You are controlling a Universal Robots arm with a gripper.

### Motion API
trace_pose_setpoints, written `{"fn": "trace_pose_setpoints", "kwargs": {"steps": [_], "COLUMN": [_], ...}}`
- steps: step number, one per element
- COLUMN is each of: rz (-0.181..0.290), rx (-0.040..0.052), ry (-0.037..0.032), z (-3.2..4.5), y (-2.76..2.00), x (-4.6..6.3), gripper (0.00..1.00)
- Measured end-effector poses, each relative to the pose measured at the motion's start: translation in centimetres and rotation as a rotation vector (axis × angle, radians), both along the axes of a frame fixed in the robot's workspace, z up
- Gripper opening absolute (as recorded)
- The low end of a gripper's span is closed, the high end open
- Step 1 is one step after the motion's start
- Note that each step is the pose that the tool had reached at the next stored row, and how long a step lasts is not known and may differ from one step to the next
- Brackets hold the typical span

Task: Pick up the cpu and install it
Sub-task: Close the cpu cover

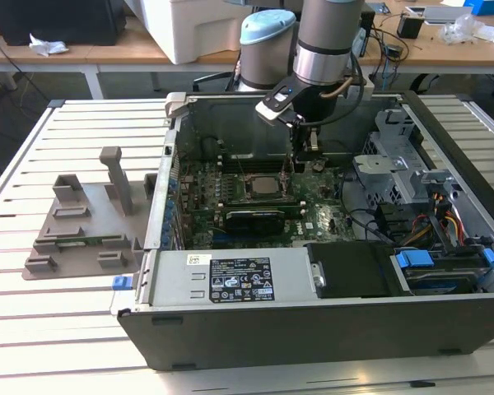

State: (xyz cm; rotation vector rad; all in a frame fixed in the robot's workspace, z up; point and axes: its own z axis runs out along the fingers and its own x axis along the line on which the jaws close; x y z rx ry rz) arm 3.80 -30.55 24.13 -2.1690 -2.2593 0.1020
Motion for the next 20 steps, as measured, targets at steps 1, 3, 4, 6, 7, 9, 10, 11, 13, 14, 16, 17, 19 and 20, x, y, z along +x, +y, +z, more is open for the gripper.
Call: {"fn": "trace_pose_setpoints", "kwargs": {"steps": [1,3,4,6,7,9,10,11,13,14,16,17,19,20], "rz": [0.0,0.0,0.0,0.0,0.0,0.0,0.0,0.0,0.0,0.0,0.0,0.0,0.0,0.0], "rx": [0.0,0.0001,0.0,0.0,0.0,0.0,0.0,0.0001,-0.0001,0.0,0.0001,0.0001,0.0,0.0], "ry": [0.0,0.0,0.0,0.0,0.0,0.0,0.0,0.0,0.0001,0.0,0.0,0.0,0.0,0.0], "z": [0.0,0.0,0.0,0.0,-0.01,-0.01,-0.01,-0.02,-0.34,-0.63,-1.09,-1.36,-2.13,-2.44], "y": [0.0,0.0,0.0,0.0,0.0,0.0,0.0,0.0,0.0,0.0,0.0,0.0,0.0,0.0], "x": [-0.1,-0.3,-0.5,-0.7,-0.9,-1.2,-1.3,-1.4,-1.8,-2.2,-2.8,-3.2,-4.6,-5.2], "gripper": [0.11,0.11,0.11,0.11,0.11,0.11,0.11,0.11,0.11,0.11,0.11,0.11,0.11,0.11]}}
